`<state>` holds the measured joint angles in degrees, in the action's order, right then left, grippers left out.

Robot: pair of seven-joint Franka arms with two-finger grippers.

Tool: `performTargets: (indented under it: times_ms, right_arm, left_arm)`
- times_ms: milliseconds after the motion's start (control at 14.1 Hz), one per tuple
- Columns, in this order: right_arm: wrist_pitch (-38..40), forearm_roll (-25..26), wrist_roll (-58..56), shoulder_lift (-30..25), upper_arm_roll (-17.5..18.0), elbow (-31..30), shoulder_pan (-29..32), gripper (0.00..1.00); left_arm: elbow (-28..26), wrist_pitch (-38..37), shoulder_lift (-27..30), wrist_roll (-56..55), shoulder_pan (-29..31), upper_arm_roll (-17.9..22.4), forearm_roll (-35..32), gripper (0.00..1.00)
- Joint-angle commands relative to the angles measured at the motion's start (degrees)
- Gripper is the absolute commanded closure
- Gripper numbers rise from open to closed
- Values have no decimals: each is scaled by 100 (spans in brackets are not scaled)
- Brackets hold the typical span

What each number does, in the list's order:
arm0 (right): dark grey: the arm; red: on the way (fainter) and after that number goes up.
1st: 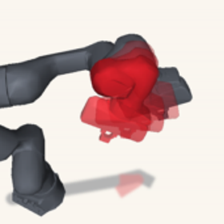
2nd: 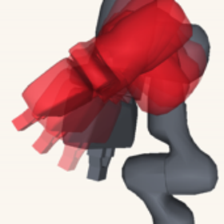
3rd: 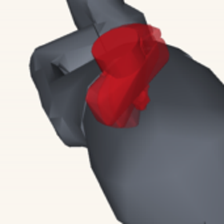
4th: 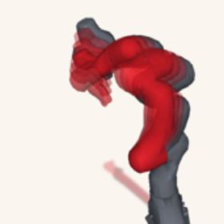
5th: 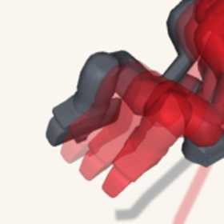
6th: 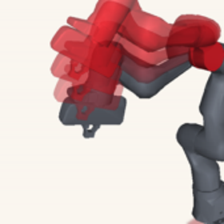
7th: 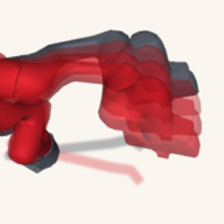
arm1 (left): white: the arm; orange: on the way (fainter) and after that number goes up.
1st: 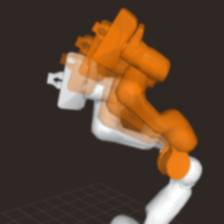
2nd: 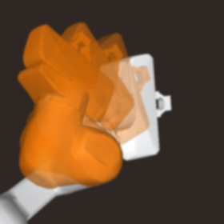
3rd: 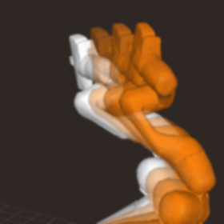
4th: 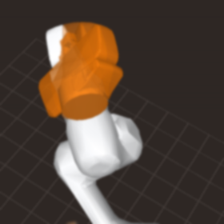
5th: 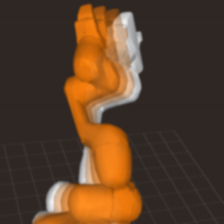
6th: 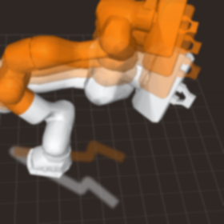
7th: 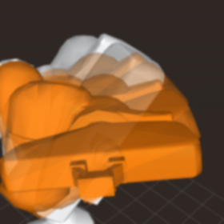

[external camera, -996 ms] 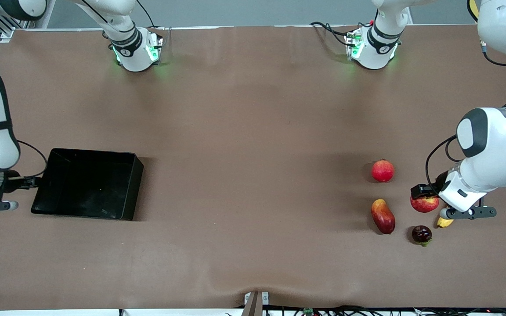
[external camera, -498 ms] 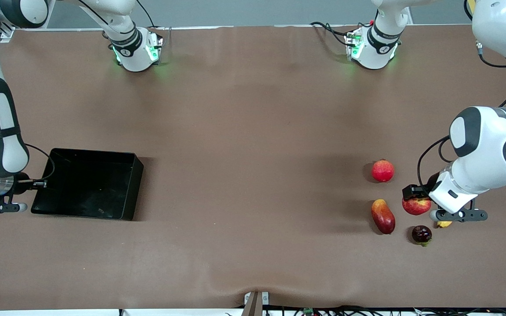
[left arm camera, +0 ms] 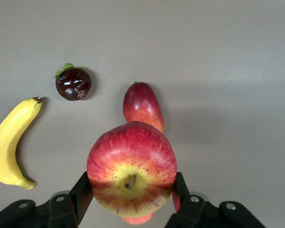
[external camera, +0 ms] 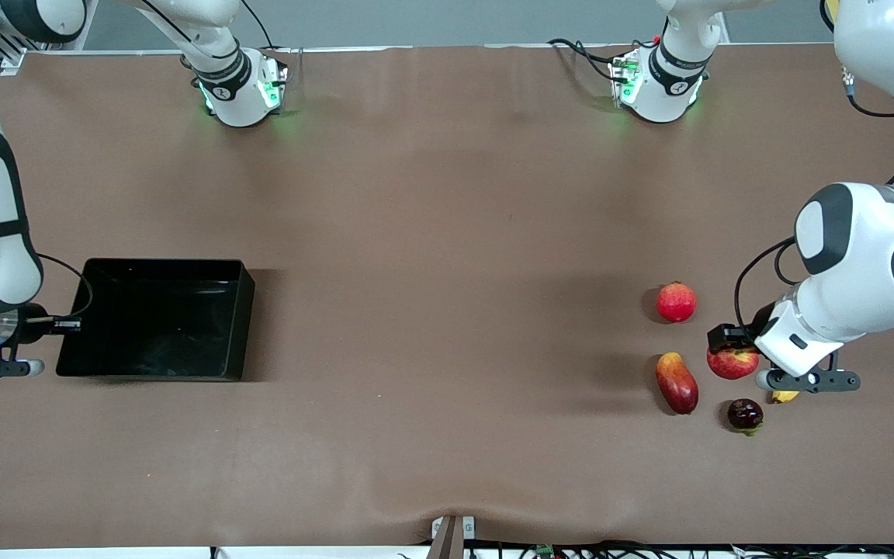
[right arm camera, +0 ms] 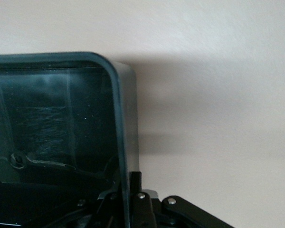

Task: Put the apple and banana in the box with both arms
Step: 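Carry the red apple with the left gripper over the black tray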

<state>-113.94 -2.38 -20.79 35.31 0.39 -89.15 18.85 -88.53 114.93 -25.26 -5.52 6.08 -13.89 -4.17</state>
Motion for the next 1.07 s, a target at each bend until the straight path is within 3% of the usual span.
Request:
performTargets:
  times_ms: [0,285,711,996]
  right_arm:
    - [320,-52,57,-568,250,-94,-258,100]
    - [575,-403,836,-701,602,-102,-837,100]
    - [496,-992,2709,-631,585,-164,-2208,100]
    - [5,-1001,4036,-526,576,-155,-3157,99]
  left_arm:
    - [73,-199,179,-80,-62,-70,170,100]
    - [108,-480,179,-520,-89,-123,215,100]
    - [240,-506,109,-1301,-379,-149,189,100]
    - [249,-506,91,-1494,-476,-149,241,100]
